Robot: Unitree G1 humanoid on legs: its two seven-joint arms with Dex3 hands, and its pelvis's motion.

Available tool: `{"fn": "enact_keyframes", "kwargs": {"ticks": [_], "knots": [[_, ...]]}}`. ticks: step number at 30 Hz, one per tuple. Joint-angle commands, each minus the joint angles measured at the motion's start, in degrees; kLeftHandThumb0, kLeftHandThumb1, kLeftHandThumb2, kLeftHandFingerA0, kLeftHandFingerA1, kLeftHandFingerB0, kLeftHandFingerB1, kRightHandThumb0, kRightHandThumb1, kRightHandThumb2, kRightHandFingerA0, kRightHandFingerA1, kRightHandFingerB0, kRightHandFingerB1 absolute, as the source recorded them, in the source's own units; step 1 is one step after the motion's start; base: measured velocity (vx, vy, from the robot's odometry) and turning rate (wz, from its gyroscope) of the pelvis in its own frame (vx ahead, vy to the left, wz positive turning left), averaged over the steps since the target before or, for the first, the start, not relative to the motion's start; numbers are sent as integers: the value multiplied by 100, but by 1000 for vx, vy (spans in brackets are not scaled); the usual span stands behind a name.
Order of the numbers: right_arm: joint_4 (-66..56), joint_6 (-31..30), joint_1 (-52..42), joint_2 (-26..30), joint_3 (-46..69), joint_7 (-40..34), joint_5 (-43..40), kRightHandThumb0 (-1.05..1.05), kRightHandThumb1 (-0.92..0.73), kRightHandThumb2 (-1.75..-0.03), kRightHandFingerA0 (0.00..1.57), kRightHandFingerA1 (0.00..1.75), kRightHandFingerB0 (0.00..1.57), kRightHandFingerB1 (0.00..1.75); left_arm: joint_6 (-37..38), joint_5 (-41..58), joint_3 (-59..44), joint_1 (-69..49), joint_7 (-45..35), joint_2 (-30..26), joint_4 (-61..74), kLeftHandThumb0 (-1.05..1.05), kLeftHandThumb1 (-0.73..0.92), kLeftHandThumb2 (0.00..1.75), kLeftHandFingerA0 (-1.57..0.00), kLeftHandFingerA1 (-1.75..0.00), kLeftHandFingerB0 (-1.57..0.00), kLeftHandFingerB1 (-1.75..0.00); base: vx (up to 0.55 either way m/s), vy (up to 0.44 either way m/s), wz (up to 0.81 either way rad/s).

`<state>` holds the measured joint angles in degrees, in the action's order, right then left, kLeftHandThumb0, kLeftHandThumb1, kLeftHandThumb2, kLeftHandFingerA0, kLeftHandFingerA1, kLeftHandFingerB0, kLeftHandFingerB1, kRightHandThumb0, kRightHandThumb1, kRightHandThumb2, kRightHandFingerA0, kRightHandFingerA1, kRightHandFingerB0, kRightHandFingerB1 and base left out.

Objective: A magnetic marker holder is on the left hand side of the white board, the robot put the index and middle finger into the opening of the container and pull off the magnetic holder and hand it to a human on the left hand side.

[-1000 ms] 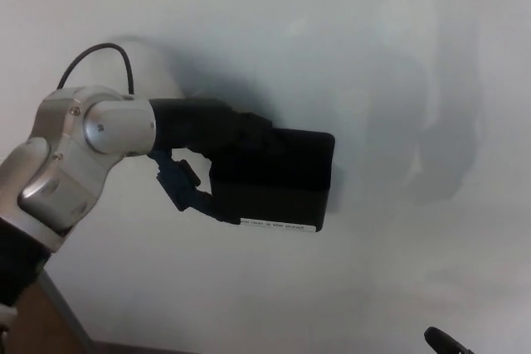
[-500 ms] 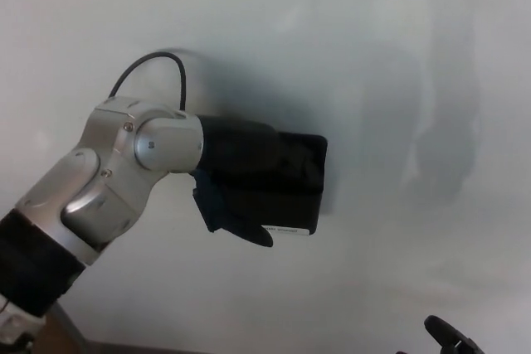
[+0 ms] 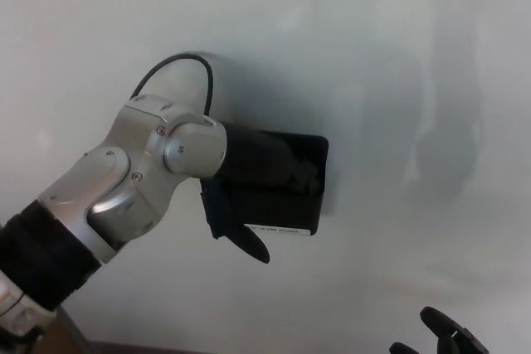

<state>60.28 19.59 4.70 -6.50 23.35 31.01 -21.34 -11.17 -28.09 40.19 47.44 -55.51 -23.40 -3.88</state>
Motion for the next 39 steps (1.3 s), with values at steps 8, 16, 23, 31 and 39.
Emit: {"fn": "enact_keyframes", "kwargs": {"ticks": [8,16,23,31,39], "knots": [[43,22,22,72,20,17,-71,-59,-75,-62,61,62,62,50,-200,-324,275,-27,-504,28,203,-83,51,86,-31,-49,-8,-34,0,0,0],[1,7,23,70,-4,-61,-59,-60,-74,-62,58,61,61,50,-10,-450,261,-153,-241,39,151,-56,54,56,-48,-44,-20,-28,0,0,0],[2,31,81,47,-29,-101,-51,-60,-74,-62,56,59,59,51,391,-708,601,-45,-320,-11,-200,-30,53,56,-98,-56,-90,-57,0,0,0],[19,25,177,37,-41,-152,-39,-60,-73,-62,57,59,61,51,427,-1023,787,-131,-162,-74,-285,-23,55,57,-102,-73,-89,-61,0,0,0],[53,19,266,39,-47,-109,-54,-62,-74,-62,54,59,59,50,471,-1244,836,-205,-61,-101,-344,-26,62,58,-93,-69,-77,-53,0,0,0]]}}
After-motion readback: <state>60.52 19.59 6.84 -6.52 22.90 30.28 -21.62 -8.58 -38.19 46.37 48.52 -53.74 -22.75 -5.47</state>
